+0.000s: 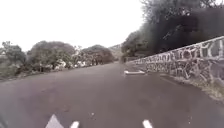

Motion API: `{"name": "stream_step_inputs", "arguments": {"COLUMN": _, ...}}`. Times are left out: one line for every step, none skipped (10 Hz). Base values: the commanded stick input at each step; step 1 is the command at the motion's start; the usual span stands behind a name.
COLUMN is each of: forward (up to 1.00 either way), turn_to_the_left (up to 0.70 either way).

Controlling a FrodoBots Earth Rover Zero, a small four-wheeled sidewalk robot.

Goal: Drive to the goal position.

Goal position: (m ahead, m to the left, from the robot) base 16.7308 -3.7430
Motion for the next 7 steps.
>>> {"name": "stream_step_inputs", "arguments": {"forward": 0.5, "turn_to_the_left": 0.0}}
{"name": "stream_step_inputs", "arguments": {"forward": 0.5, "turn_to_the_left": 0.0}}
{"name": "stream_step_inputs", "arguments": {"forward": 0.5, "turn_to_the_left": 0.0}}
{"name": "stream_step_inputs", "arguments": {"forward": 0.5, "turn_to_the_left": 0.0}}
{"name": "stream_step_inputs", "arguments": {"forward": 0.5, "turn_to_the_left": -0.17}}
{"name": "stream_step_inputs", "arguments": {"forward": 0.5, "turn_to_the_left": -0.5}}
{"name": "stream_step_inputs", "arguments": {"forward": 0.5, "turn_to_the_left": -0.5}}
